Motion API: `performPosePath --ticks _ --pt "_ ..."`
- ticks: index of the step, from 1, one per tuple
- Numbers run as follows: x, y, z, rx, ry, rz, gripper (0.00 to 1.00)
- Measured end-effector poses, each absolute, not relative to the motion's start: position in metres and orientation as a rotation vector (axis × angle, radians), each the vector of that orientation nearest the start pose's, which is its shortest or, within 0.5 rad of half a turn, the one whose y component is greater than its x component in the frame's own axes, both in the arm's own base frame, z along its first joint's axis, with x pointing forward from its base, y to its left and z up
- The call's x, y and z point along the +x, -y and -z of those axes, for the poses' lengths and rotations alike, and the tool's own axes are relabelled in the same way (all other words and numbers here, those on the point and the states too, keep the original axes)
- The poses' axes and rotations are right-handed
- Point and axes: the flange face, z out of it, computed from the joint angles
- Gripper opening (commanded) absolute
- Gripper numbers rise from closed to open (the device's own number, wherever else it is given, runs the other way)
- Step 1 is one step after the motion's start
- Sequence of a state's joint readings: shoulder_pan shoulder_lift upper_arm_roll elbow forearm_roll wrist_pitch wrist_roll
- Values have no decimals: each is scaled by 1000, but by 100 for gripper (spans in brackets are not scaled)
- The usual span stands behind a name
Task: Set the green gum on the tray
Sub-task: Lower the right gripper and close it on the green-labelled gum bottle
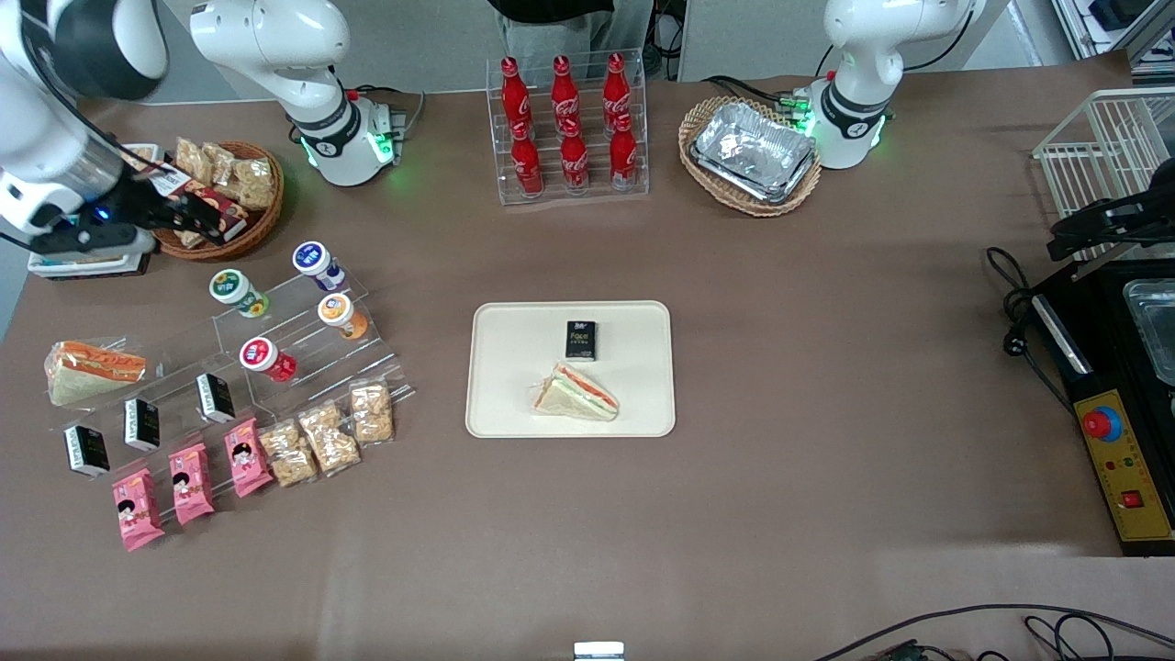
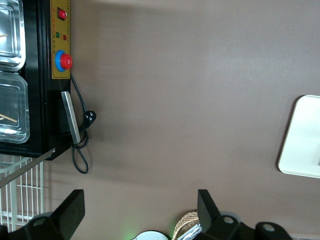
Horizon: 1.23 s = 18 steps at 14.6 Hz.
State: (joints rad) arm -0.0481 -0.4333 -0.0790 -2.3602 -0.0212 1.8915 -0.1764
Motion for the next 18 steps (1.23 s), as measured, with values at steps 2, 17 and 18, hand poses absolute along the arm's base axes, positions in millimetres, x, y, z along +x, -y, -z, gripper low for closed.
performPosePath --ticks 2,17,18 --pt "413 59 -459 -3122 88 -66 100" --pt "419 66 -378 -3127 58 -70 65" --pt "419 66 -377 -3127 58 -71 51"
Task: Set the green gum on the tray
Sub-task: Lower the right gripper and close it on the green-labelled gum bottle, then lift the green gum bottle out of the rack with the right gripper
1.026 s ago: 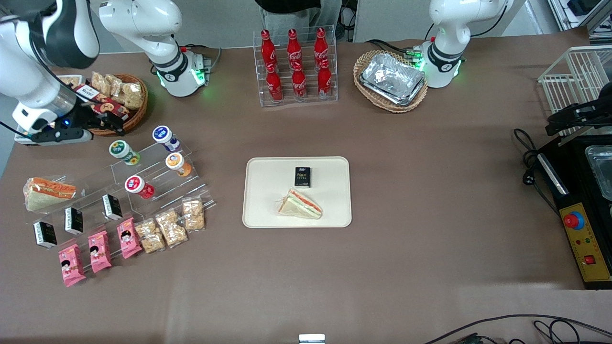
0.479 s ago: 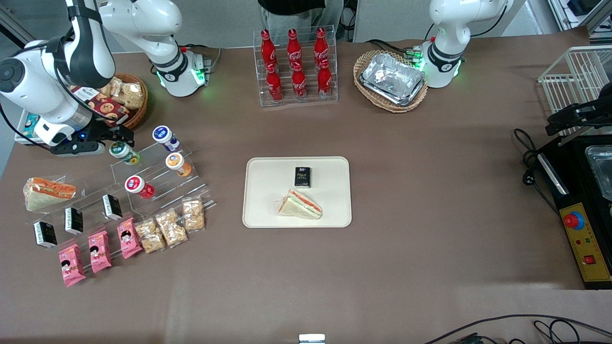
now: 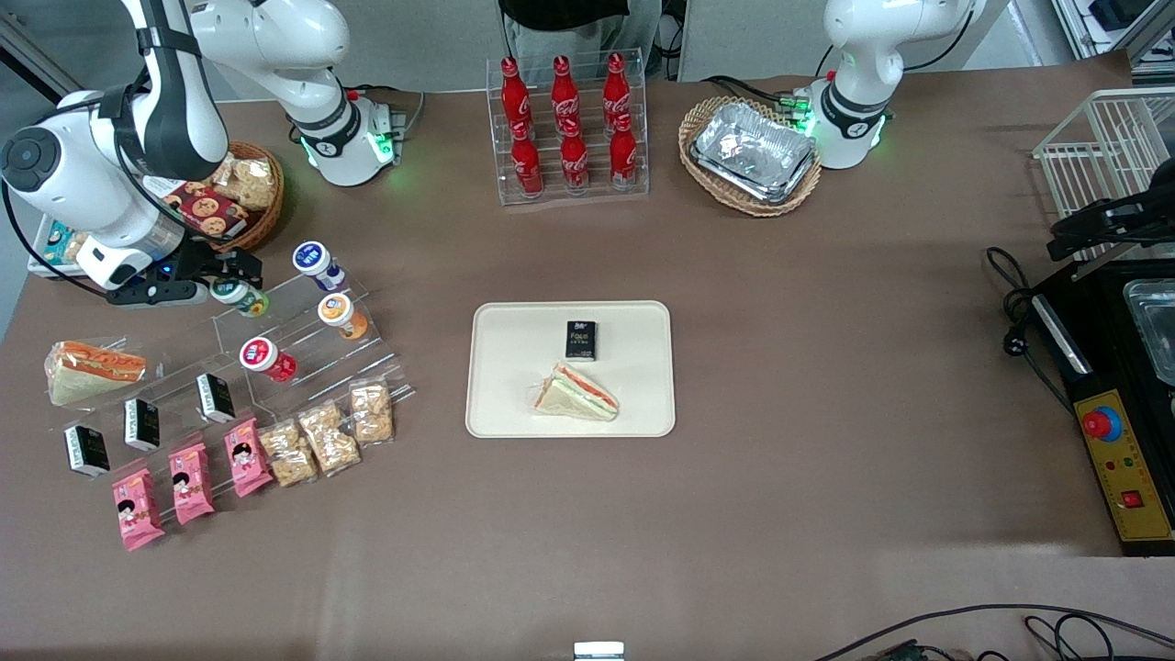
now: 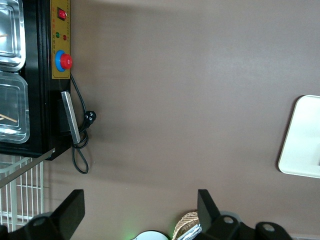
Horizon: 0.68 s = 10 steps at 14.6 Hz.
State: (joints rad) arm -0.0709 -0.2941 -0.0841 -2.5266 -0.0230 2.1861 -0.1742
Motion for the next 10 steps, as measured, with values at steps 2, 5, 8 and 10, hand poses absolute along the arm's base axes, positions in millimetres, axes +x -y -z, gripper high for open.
performPosePath --ticks 2,5,8,10 --pt "418 66 -375 -3126 58 -76 36" --pt "419 66 -375 -3127 56 -72 28" --pt "421 68 -377 -3128 52 -52 28" --pt "427 70 -392 -3131 50 -26 28"
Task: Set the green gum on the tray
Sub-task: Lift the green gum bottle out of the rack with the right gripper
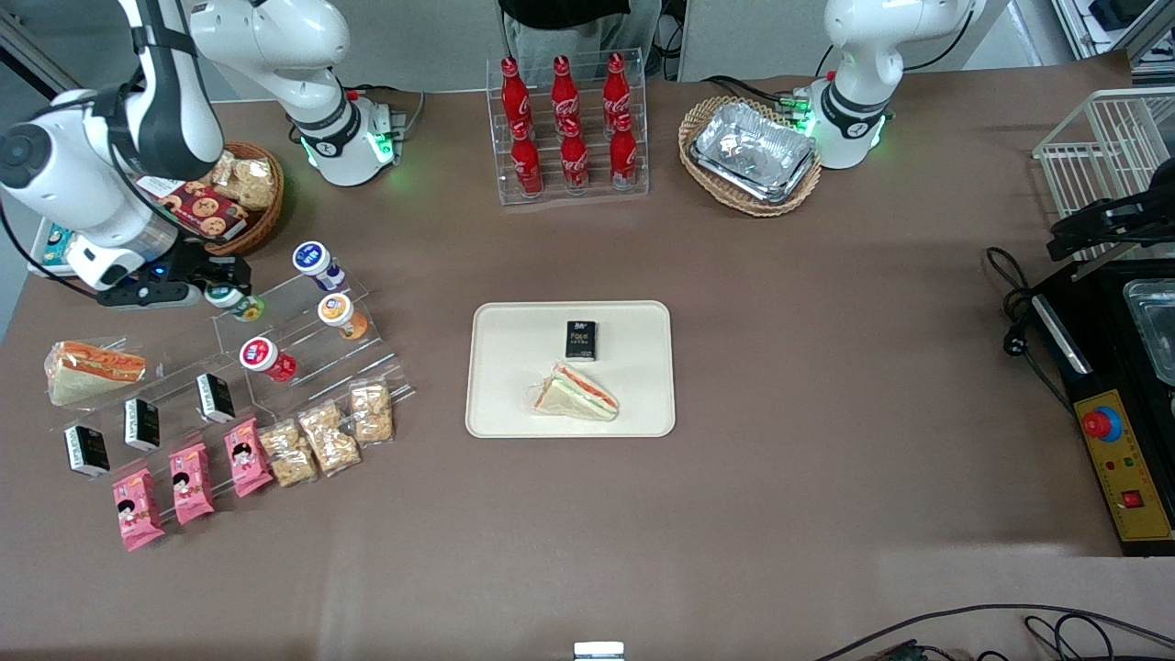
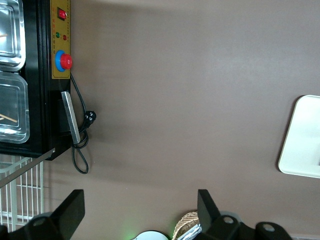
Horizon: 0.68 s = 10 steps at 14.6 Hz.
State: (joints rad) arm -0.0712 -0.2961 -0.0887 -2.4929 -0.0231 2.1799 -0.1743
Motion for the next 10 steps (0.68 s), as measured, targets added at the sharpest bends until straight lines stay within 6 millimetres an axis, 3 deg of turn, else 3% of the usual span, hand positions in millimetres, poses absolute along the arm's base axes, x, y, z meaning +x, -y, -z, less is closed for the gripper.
performPosePath --ticks 2,5,7,10 --pt "434 71 -430 -3128 52 -56 28" --pt "441 66 -515 -3124 74 -109 28" --pt "443 40 -563 -3139 66 -106 28" --pt "443 -26 -592 -3138 4 -108 28"
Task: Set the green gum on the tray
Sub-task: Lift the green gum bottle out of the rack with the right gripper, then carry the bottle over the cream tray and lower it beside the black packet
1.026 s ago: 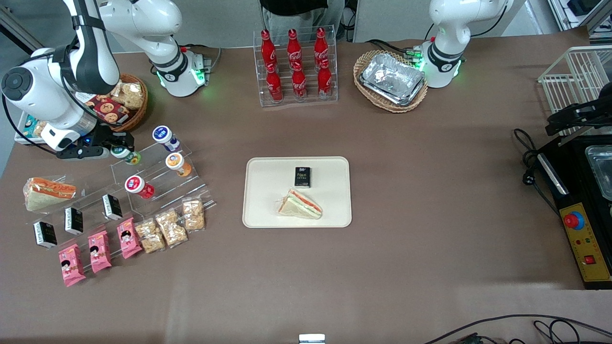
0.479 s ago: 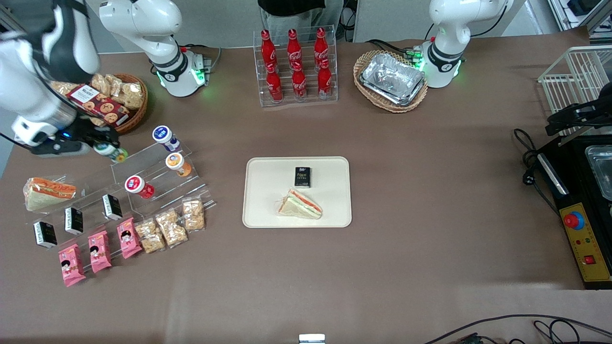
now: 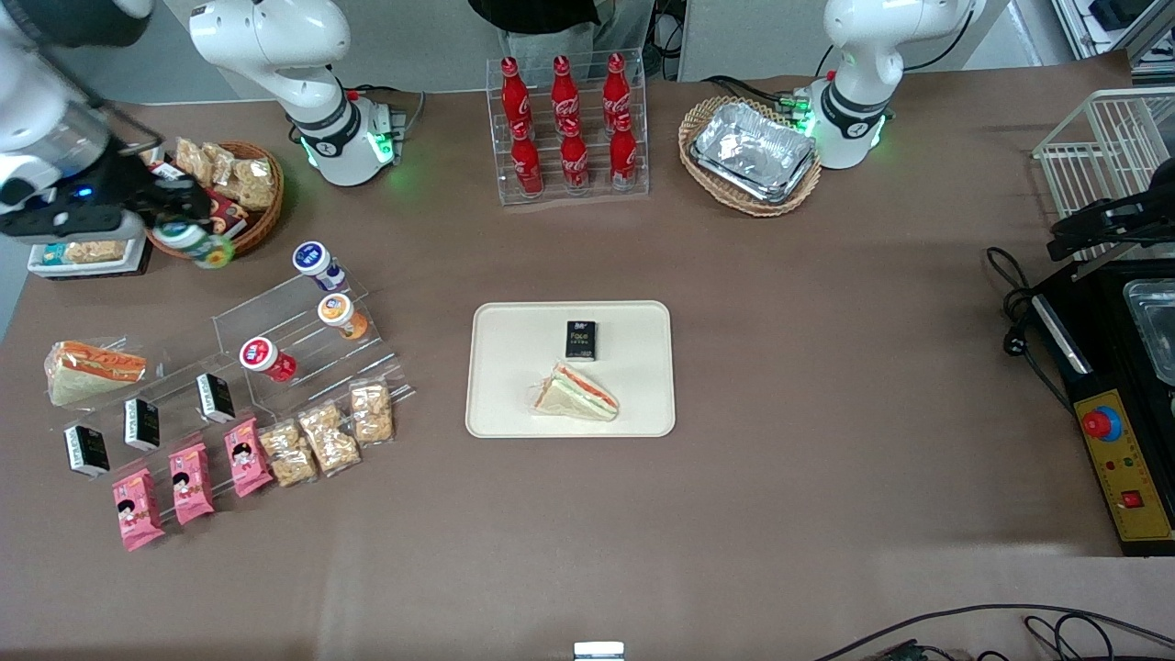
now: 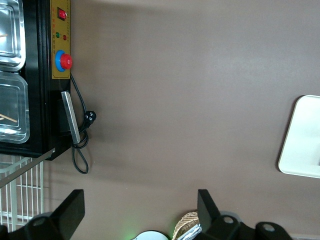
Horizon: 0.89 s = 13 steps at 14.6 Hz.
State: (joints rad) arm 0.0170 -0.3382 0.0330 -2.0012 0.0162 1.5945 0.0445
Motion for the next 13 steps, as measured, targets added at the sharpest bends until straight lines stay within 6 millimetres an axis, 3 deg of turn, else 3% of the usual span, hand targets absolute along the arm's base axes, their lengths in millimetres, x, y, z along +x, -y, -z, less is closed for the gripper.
performPosePath --ticks 3,6,10,13 --pt "442 -83 -584 -3125 -95 -144 29" --pt "449 -146 -558 -3145 -187 -156 29" --pt "464 -231 -498 -3132 -301 -111 29" --pt "469 -273 -441 -3096 -366 -88 29"
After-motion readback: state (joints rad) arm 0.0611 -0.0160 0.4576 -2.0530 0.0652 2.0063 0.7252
